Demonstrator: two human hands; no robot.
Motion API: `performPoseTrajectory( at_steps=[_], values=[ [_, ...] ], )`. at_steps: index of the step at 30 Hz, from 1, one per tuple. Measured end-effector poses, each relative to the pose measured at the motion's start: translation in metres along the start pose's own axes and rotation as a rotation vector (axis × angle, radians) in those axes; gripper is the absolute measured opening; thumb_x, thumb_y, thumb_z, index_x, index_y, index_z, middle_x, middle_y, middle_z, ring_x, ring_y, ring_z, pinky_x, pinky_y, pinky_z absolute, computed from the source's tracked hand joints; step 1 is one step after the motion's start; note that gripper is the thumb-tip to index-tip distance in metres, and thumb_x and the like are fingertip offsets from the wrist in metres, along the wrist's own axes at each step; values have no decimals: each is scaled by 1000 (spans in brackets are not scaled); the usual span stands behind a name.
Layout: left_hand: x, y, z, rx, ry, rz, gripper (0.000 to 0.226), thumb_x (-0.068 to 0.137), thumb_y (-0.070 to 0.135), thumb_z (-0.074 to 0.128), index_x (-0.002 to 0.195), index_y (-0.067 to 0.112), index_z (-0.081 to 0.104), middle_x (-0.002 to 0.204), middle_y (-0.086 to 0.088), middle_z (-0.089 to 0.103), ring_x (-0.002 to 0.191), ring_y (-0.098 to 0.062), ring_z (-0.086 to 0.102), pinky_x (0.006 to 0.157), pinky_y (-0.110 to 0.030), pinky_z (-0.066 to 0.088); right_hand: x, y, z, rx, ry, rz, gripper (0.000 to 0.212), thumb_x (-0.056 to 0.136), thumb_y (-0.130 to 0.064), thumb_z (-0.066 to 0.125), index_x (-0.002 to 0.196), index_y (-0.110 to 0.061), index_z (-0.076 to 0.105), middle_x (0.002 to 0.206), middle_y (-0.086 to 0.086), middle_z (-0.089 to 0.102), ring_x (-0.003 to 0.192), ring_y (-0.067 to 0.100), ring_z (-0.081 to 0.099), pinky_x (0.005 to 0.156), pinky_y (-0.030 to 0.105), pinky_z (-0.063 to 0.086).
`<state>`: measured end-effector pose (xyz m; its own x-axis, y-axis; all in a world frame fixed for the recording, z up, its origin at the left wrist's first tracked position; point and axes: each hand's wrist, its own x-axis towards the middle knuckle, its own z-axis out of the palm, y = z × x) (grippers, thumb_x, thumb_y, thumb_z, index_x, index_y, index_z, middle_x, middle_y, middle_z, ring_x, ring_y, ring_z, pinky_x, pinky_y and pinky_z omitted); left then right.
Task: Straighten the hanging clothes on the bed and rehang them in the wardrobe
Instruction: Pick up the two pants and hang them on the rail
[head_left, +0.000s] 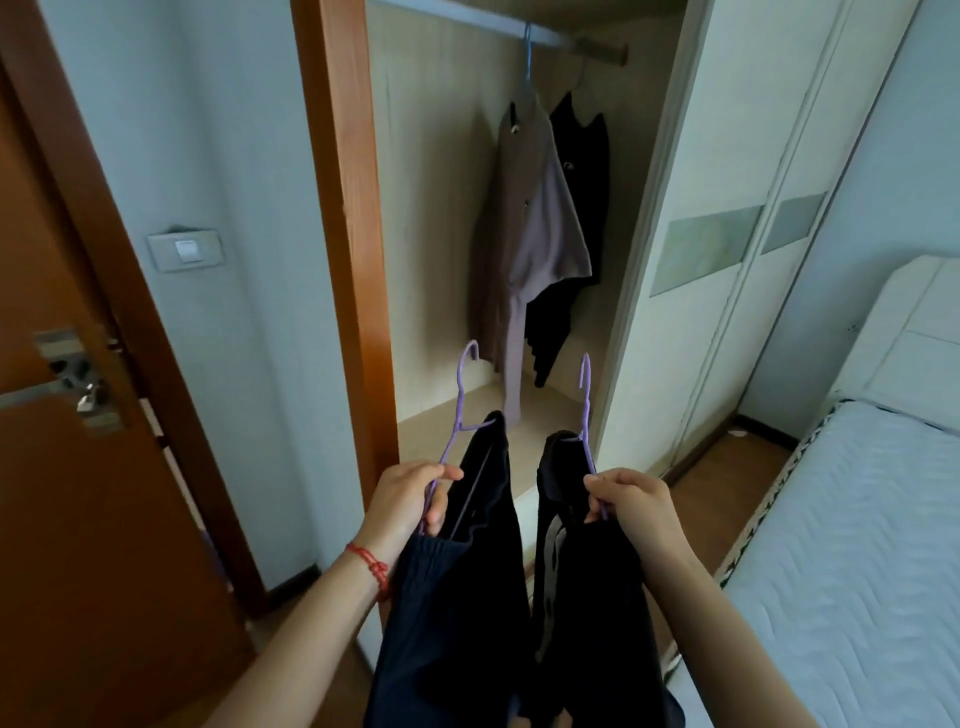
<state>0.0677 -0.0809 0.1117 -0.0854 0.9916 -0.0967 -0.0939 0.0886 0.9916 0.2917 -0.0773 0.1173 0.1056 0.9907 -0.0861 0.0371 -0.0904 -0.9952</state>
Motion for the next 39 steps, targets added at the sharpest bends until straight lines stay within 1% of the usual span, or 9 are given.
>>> performPoseTrajectory(
  at_steps=[5, 13, 20, 24, 27, 29, 31, 34, 39],
  values=[
    [79, 45, 17, -119, -66, -6, 34, 95, 5, 31, 75, 1, 58, 25, 0, 39, 21, -9, 35, 30, -12, 30, 60, -38, 12, -49, 0, -48, 31, 86, -6, 58, 57, 0, 54, 51, 13, 50, 46, 18, 52, 60, 28, 46],
    [184, 91, 34, -256, -57, 78, 32, 94, 5, 34, 72, 3, 56, 26, 0, 40, 22, -8, 34, 30, -11, 26, 144, -98, 29, -37, 71, -146, 29, 86, -7, 60, 58, -2, 55, 55, 11, 50, 50, 17, 51, 57, 24, 47],
    [241, 125, 46, -320, -30, 112, 30, 93, 5, 36, 75, 7, 59, 28, 2, 42, 25, -7, 37, 32, -11, 29, 201, -141, 44, -27, 108, -209, 28, 85, -7, 61, 57, -3, 58, 56, 10, 52, 53, 17, 49, 62, 26, 44],
    [268, 146, 47, -391, 16, 189, 28, 93, 6, 38, 78, 9, 60, 30, 4, 42, 28, -6, 38, 35, -13, 32, 237, -167, 50, -35, -47, -235, 29, 86, -7, 60, 57, -3, 59, 53, 6, 54, 49, 12, 50, 62, 24, 44],
    [287, 161, 47, -445, 71, 272, 27, 93, 7, 38, 78, 10, 60, 31, 4, 43, 30, -5, 39, 39, -15, 34, 268, -184, 52, -9, -197, -219, 30, 86, -5, 59, 55, -4, 60, 49, 4, 54, 45, 11, 50, 55, 20, 45],
    [300, 170, 49, -463, 123, 311, 27, 93, 7, 38, 76, 10, 59, 31, 4, 44, 30, -4, 40, 41, -16, 36, 291, -197, 51, 7, -283, -213, 24, 85, -5, 59, 62, -1, 61, 49, 4, 53, 47, 12, 48, 56, 21, 44],
    [316, 178, 51, -496, 190, 351, 27, 93, 6, 41, 74, 10, 60, 30, 5, 44, 29, -3, 41, 38, -12, 37, 319, -212, 50, 30, -356, -199, 17, 85, -5, 58, 69, 2, 62, 49, 3, 54, 48, 11, 49, 57, 21, 43],
    [342, 190, 55, -553, 287, 377, 26, 93, 8, 42, 75, 10, 60, 30, 4, 45, 29, -2, 42, 37, -10, 36, 360, -232, 52, 81, -427, -160, 16, 85, -3, 58, 72, 4, 65, 45, 2, 56, 41, 8, 52, 47, 15, 44],
    [379, 211, 55, -546, 427, 404, 28, 90, 10, 51, 63, 14, 55, 31, 8, 46, 28, -5, 40, 47, -22, 36, 415, -264, 67, 39, -541, -182, 20, 87, -2, 55, 69, 3, 62, 41, -1, 55, 36, 6, 51, 42, 12, 41]
  ],
)
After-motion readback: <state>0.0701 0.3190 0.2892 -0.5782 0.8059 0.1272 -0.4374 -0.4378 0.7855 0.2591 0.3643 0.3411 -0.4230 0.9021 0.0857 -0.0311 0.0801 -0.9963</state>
